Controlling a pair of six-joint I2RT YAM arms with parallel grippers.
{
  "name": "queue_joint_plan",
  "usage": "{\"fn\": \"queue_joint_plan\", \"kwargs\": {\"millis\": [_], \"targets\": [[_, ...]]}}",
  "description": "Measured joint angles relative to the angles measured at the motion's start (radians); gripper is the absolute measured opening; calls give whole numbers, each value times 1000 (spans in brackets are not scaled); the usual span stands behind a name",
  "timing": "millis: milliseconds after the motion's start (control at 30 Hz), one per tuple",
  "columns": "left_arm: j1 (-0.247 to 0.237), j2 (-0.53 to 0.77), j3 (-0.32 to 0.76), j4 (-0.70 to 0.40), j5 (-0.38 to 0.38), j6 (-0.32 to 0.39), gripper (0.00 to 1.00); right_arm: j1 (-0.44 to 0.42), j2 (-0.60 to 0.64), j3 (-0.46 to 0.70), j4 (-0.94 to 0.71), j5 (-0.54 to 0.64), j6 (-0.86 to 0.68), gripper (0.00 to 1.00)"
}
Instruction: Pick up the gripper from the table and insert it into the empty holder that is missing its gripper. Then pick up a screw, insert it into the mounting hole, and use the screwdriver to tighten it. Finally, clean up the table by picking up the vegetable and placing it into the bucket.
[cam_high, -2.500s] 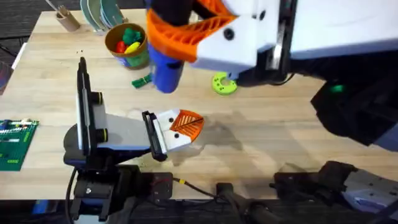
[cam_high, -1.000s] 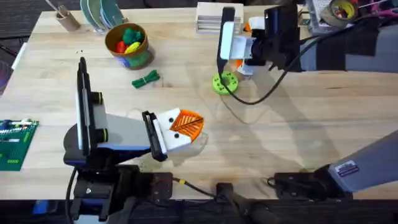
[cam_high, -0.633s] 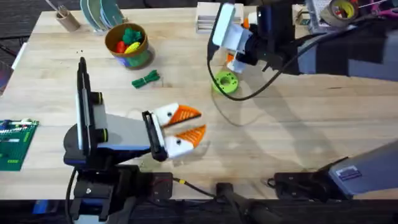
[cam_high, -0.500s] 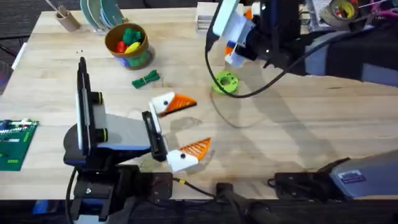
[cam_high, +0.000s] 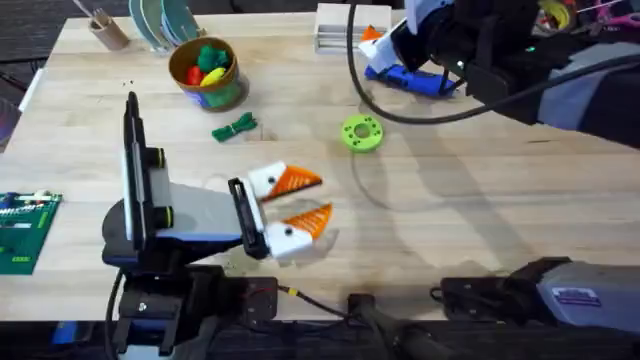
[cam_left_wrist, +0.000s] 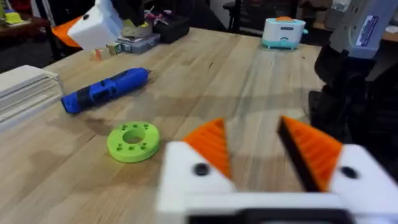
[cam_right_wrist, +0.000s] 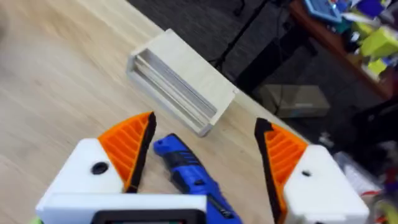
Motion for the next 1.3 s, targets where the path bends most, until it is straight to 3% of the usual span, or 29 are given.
{"fn": "queue_joint_plan", "kwargs": {"millis": [100,167,467,667,767,800,933,1167,1300], "targets": [[0,0,0,0,-1,0,904,0,-3,0,-27,0,78,991],[0,0,0,-1,-4,-3,985,0,-3,0,-74,0,129,991],[0,0,0,-1,-45,0,993,11,-3,0,-228,0,354,991],[0,0,53,-73,-235,-84,993,31,-3,0,-272,-1,401,991],[0,1,199,-259,-391,-112,993,32,-3,0,-273,-1,409,991],[0,33,386,-477,-554,-124,993,32,-3,0,-273,-1,413,989],[0,156,632,-716,-745,-114,993,32,-3,0,-273,-1,413,991],[0,493,975,-1035,-962,-8,993,32,-3,0,-274,-1,413,991],[0,669,1053,-1046,-1011,44,993,32,-3,0,-277,-1,413,991]]}}
